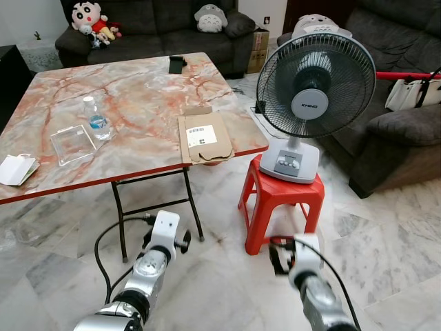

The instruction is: Picking trash to rubbish bin

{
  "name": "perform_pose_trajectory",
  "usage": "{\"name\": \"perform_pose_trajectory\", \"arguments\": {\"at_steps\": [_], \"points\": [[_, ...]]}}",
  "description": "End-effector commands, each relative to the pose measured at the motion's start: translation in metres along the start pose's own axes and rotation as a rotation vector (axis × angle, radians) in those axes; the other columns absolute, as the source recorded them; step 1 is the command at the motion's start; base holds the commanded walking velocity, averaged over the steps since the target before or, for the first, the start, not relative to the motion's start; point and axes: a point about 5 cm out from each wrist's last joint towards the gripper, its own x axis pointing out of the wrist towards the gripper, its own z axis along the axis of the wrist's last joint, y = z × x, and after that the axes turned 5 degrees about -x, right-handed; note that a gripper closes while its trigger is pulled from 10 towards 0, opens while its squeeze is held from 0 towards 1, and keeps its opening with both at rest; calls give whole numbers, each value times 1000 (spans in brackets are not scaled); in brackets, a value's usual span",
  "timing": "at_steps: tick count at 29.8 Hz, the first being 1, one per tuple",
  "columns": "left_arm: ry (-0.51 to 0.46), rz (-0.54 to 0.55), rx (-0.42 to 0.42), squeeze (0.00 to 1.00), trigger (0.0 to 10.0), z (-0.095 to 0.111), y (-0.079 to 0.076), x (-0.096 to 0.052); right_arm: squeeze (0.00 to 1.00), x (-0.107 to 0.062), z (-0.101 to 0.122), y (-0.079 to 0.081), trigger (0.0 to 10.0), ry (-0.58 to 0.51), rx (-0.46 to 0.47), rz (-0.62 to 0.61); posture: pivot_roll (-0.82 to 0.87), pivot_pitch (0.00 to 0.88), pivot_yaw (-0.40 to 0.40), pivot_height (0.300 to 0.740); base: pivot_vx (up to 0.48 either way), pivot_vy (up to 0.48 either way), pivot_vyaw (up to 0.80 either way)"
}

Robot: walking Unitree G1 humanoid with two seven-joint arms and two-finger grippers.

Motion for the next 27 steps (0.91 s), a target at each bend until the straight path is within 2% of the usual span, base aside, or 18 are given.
{"name": "perform_pose_trajectory", "arguments": {"at_steps": [1, 3, 4, 5, 6, 8, 9, 12, 17, 20, 27], "points": [[-104, -39, -63, 0, 10000, 26, -7, 8, 0, 9, 26, 5, 10000, -114, -19, 31, -94, 17, 3, 740, 0, 0, 0], [-108, -42, -65, 0, 10000, 27, -7, 8, 0, 10, 27, 5, 10000, -120, -20, 33, -94, 17, 3, 740, 0, 0, 0], [-172, -52, -78, 0, 10000, 41, -13, 11, 0, 14, 43, 6, 10000, -182, -11, 26, -93, 18, 3, 740, 0, 0, 0], [-319, -68, -76, 0, 10000, 70, -23, 13, 0, 21, 77, 8, 10000, -320, 4, 14, -90, 17, 3, 740, 0, 0, 0], [-363, -71, -72, 0, 10000, 78, -26, 13, 0, 22, 87, 9, 10000, -360, 9, 13, -90, 17, 3, 740, 0, 0, 0], [-393, -65, -16, 0, 10000, 88, -30, 15, 0, 25, 104, 12, 10000, -420, 4, 17, -96, 16, 7, 740, 0, 0, 0], [-443, -63, 27, 0, 10000, 100, -34, 15, 0, 26, 121, 16, 10000, -475, -2, 22, -96, 16, 7, 740, 0, 0, 0], [-501, -50, 109, 0, 10000, 114, -37, 16, 0, 26, 143, 23, 10000, -557, -13, 34, -97, 14, 7, 740, 0, 0, 0], [-506, -2, 136, 0, 10000, 124, -28, 19, 0, 26, 154, 27, 10000, -596, -42, 37, -103, 10, 10, 740, 0, 0, 294], [-521, 8, 129, 0, 10000, 128, -24, 18, 0, 25, 152, 30, 10000, -589, -4, 51, -101, 4, 14, 740, 100, 0, 360], [-528, 6, 143, 0, 10000, 127, -25, 18, 0, 23, 146, 33, 10000, -572, -21, 61, -105, 0, 16, 740, 0, 0, 0]]}}
